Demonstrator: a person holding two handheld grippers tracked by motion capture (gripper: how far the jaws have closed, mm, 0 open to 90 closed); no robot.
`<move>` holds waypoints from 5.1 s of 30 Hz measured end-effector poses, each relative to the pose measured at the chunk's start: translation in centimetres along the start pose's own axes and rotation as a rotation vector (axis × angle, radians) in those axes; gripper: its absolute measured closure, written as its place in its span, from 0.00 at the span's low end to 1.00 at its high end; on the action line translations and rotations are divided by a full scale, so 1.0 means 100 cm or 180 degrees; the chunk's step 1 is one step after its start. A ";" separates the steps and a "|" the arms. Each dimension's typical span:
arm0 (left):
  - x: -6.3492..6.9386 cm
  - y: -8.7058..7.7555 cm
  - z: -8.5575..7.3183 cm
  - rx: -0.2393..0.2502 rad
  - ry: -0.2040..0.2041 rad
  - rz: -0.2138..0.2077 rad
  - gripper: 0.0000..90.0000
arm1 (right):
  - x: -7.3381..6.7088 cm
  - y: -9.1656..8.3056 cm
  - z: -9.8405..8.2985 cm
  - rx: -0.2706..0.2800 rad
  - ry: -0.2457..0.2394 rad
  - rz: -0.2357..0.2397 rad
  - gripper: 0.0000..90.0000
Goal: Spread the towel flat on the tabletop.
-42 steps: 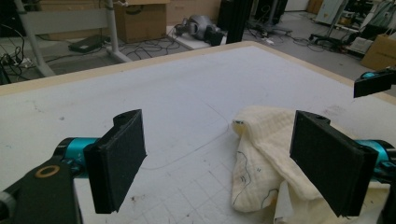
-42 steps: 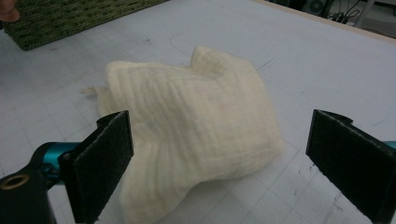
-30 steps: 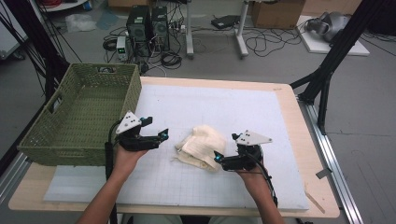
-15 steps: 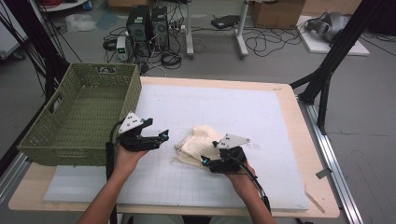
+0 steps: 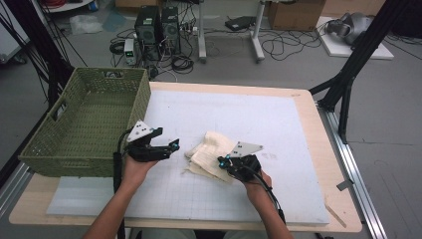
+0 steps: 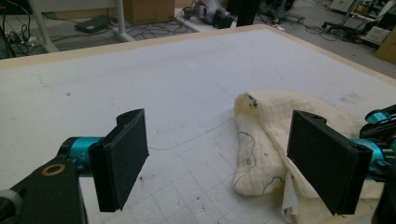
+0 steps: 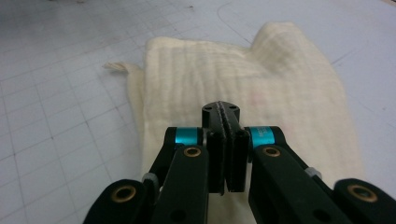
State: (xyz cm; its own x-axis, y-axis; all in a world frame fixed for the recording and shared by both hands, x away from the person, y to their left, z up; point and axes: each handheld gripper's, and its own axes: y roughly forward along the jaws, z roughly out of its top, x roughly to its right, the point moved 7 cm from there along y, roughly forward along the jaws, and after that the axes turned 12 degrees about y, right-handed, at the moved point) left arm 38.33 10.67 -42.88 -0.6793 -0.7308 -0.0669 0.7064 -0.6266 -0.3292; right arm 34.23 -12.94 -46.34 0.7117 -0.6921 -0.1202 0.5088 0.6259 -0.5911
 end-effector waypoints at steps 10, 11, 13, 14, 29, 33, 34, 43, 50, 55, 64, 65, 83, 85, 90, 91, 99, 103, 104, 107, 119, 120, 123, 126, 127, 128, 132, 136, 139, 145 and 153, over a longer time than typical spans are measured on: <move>0.002 0.004 -0.002 -0.0027 -0.0005 -0.0061 0.26 | 0.003 -0.008 0.006 0.0157 0.0158 0.0123 0.65; 0.002 0.004 -0.002 -0.0026 0.0000 -0.0069 0.26 | -0.003 -0.004 0.006 0.0131 0.0115 0.0178 0.60; 0.003 0.004 -0.002 -0.0034 0.0004 -0.0073 0.26 | -0.014 0.006 0.004 0.0061 -0.0005 0.0212 0.52; 0.003 0.005 -0.002 -0.0037 0.0009 -0.0080 0.26 | -0.022 0.016 0.002 -0.0004 -0.0134 0.0182 0.48; 0.005 0.006 -0.005 -0.0101 0.0010 -0.0154 0.28 | -0.003 -0.007 0.012 0.0230 0.0192 0.0108 0.97; 0.007 0.008 -0.005 -0.0115 0.0015 -0.0175 0.28 | 0.018 -0.031 0.013 0.0435 0.0421 -0.0006 0.97; 0.009 0.009 -0.006 -0.0127 0.0019 -0.0191 0.28 | 0.026 -0.036 0.012 0.0465 0.0471 -0.0086 0.97; 0.017 0.013 -0.007 -0.0172 0.0090 -0.0323 0.33 | 0.083 -0.060 -0.008 0.0426 0.0889 -0.0658 0.97; 0.023 0.018 -0.010 -0.0241 0.0128 -0.0429 0.33 | 0.116 -0.064 -0.022 0.0428 0.1162 -0.1080 0.97; 0.025 0.019 -0.011 -0.0244 0.0130 -0.0467 0.35 | 0.136 -0.067 -0.036 0.0250 0.1223 -0.1403 0.96; 0.029 0.026 -0.011 -0.0218 0.0142 -0.0518 0.36 | 0.140 -0.089 -0.050 0.0466 0.1382 -0.1484 0.66; 0.029 0.026 -0.011 -0.0218 0.0142 -0.0518 0.38 | 0.140 -0.089 -0.050 0.0466 0.1382 -0.1484 0.66; 0.064 0.118 -0.007 -0.0734 0.0294 -0.0805 0.48 | 0.105 -0.107 -0.043 0.0624 0.0968 -0.1116 0.57; 0.068 0.128 -0.009 -0.0831 0.0362 -0.0739 0.48 | 0.102 -0.105 -0.043 0.0602 0.0951 -0.1076 0.57; 0.076 0.142 -0.013 -0.0992 0.0607 -0.0639 0.56 | 0.096 -0.098 -0.043 0.0540 0.0890 -0.0993 0.58; 0.075 0.143 -0.013 -0.1005 0.0639 -0.0596 0.69 | 0.093 -0.094 -0.043 0.0506 0.0866 -0.0955 0.58; 0.070 0.132 -0.013 -0.1029 0.0782 -0.0711 0.96 | 0.084 -0.081 -0.043 0.0397 0.0780 -0.0833 0.58; 0.059 0.107 -0.012 -0.0918 0.0701 -0.0729 0.96 | 0.075 -0.072 -0.045 0.0302 0.0713 -0.0737 0.58; 0.059 0.107 -0.012 -0.0918 0.0701 -0.0729 0.96 | 0.075 -0.072 -0.045 0.0302 0.0713 -0.0737 0.58; 0.053 0.088 -0.013 -0.0855 0.0657 -0.0789 0.96 | 0.066 -0.060 -0.048 0.0189 0.0679 -0.0619 0.57; 0.028 0.025 -0.021 -0.0778 0.0543 -0.0795 0.96 | 0.049 -0.032 -0.056 -0.0174 0.0567 -0.0291 0.88; 0.027 0.021 -0.024 -0.0801 0.0531 -0.0789 0.96 | 0.049 -0.032 -0.056 -0.0174 0.0567 -0.0291 0.88; 0.025 0.013 -0.031 -0.0841 0.0495 -0.0810 0.96 | 0.052 -0.034 -0.057 -0.0220 0.0537 -0.0259 0.97; 0.027 0.005 -0.036 -0.0842 0.0465 -0.0881 0.96 | 0.052 -0.035 -0.056 -0.0251 0.0482 -0.0294 0.97; 0.029 0.002 -0.037 -0.0834 0.0454 -0.0930 0.96 | 0.053 -0.036 -0.056 -0.0270 0.0500 -0.0316 0.97; 0.030 0.000 -0.038 -0.0831 0.0430 -0.0970 0.96 | 0.055 -0.037 -0.056 -0.0285 0.0493 -0.0351 0.97; 0.040 -0.007 -0.042 -0.0857 0.0409 -0.1158 0.96 | 0.063 -0.045 -0.059 -0.0323 0.0517 -0.0428 0.97; 0.053 -0.007 -0.043 -0.0873 0.0445 -0.1327 0.95 | 0.074 -0.053 -0.057 -0.0281 0.0534 -0.0573 0.97; 0.055 -0.005 -0.043 -0.0876 0.0393 -0.1367 0.88 | 0.079 -0.059 -0.060 -0.0384 0.0439 -0.0777 0.99; 0.030 -0.007 -0.028 -0.0566 0.0009 -0.0968 0.45 | 0.093 -0.078 -0.059 -0.0129 0.0616 -0.0841 0.93; 0.012 0.026 -0.017 -0.0492 0.0041 -0.0550 0.44 | 0.106 -0.093 -0.046 0.0311 0.0843 -0.0947 0.76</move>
State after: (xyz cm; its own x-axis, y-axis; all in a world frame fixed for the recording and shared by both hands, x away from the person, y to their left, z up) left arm 39.04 8.62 -45.40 -0.7908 -0.6120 -0.0089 0.5413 -0.6924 -0.4770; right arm 34.82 -27.80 -45.76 0.3837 -0.9087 -0.1643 0.7263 0.4068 -0.5540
